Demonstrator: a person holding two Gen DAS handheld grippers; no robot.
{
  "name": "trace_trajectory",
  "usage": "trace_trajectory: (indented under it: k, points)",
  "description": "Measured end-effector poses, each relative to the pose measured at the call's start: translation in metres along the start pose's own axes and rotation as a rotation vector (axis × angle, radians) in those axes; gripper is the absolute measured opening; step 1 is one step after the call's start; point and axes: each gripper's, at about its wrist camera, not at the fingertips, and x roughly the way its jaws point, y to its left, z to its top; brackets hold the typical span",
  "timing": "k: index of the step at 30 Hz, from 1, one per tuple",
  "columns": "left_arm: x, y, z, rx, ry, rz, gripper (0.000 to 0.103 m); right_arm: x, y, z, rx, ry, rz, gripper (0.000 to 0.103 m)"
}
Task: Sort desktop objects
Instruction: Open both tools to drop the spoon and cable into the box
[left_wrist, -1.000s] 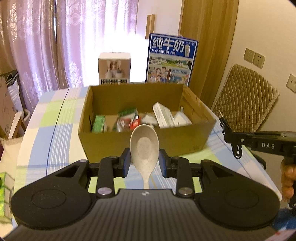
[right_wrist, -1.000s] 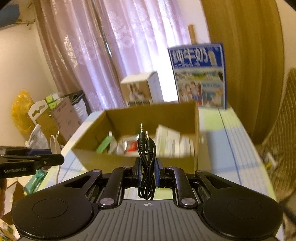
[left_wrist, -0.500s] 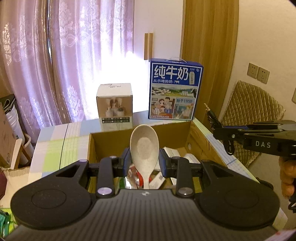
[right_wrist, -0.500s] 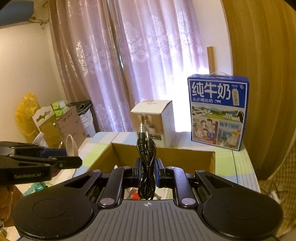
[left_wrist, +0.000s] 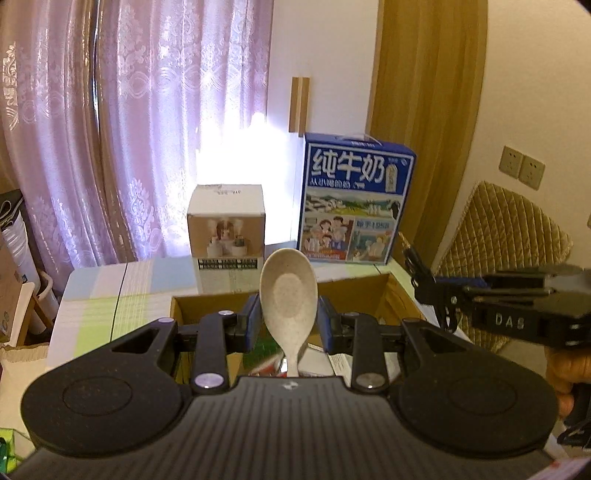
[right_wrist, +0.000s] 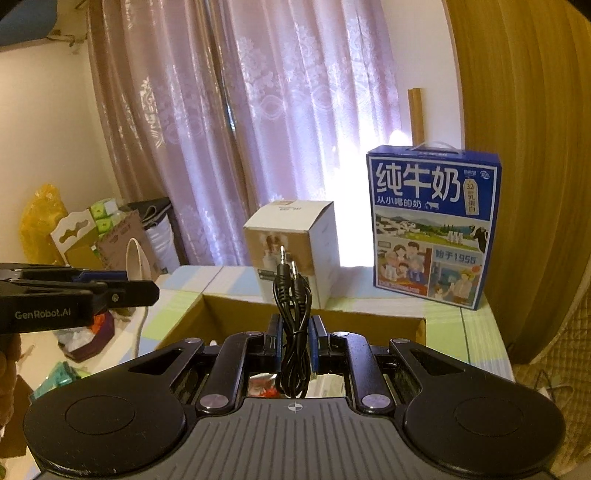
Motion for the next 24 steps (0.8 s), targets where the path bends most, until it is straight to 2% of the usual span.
trace_trajectory:
  k: [5,13,14,15,16,24]
  points:
    - [0.017,0.006,0.005,-0.018,-0.003,-0.001,0.027,0.015,-0.006,-0.001,0.007,0.010,-0.005,0.011]
    - [0.048,0.014,-0.009,-0.035,0.011,0.003,0.027,0.037,-0.016,-0.014,0.029,0.043,-0.011,0.011]
    - [0.052,0.016,-0.011,-0.037,0.014,0.012,0.032,0.039,-0.017,-0.016,0.032,0.047,-0.011,0.011]
    - [0.056,0.017,-0.014,-0.040,0.017,0.025,0.047,0.041,-0.018,-0.018,0.034,0.052,-0.010,0.011]
    - [0.058,0.018,-0.017,-0.043,0.018,0.028,0.051,0.043,-0.018,-0.020,0.036,0.056,-0.010,0.011]
    - [0.051,0.032,-0.038,-0.087,0.014,0.049,0.052,0.054,-0.013,-0.029,0.052,0.072,0.034,0.011]
